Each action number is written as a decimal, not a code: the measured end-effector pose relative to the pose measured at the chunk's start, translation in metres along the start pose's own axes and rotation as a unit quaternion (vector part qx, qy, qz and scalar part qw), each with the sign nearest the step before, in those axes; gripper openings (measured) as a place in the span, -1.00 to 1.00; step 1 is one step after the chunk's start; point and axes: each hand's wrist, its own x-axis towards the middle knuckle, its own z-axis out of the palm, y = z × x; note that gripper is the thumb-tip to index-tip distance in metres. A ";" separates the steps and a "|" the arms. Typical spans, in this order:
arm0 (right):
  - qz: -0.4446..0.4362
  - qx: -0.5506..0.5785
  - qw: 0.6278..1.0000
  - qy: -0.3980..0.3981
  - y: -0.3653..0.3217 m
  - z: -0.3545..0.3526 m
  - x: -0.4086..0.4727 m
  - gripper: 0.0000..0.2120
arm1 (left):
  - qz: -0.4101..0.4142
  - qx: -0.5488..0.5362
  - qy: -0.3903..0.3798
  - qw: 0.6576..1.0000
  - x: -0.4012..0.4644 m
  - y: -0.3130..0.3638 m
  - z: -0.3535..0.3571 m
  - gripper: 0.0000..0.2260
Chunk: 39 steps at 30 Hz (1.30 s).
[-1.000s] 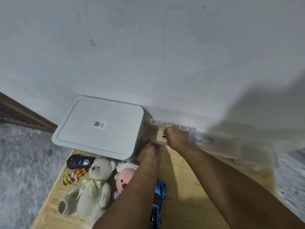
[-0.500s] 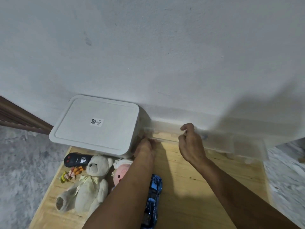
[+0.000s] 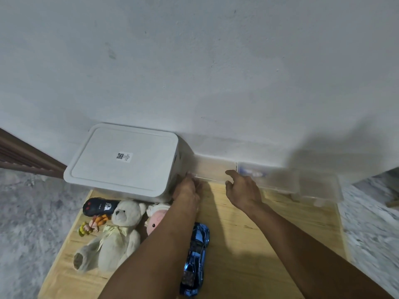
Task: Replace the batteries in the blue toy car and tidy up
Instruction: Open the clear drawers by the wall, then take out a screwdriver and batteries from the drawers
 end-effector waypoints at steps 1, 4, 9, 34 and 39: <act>-0.001 0.018 1.000 -0.009 0.001 0.000 0.000 -0.61 | 0.002 0.015 -0.002 1.000 -0.002 0.000 -0.001 -0.72; -0.005 0.058 0.998 -0.031 0.004 0.001 -0.005 -0.53 | 0.021 0.095 0.005 0.995 -0.005 0.000 -0.008 -0.82; -0.010 0.102 0.994 -0.024 0.015 0.006 -0.022 -0.49 | 0.173 0.454 0.025 0.874 -0.013 -0.001 -0.020 -0.77; -0.002 -0.080 0.997 0.009 0.029 0.031 -0.057 -0.82 | 0.427 0.857 -0.116 0.264 -0.043 -0.025 -0.073 -0.65; 0.010 -0.072 0.997 0.006 0.028 0.030 -0.057 -0.83 | 0.470 0.851 -0.098 0.212 -0.074 -0.048 -0.101 -0.65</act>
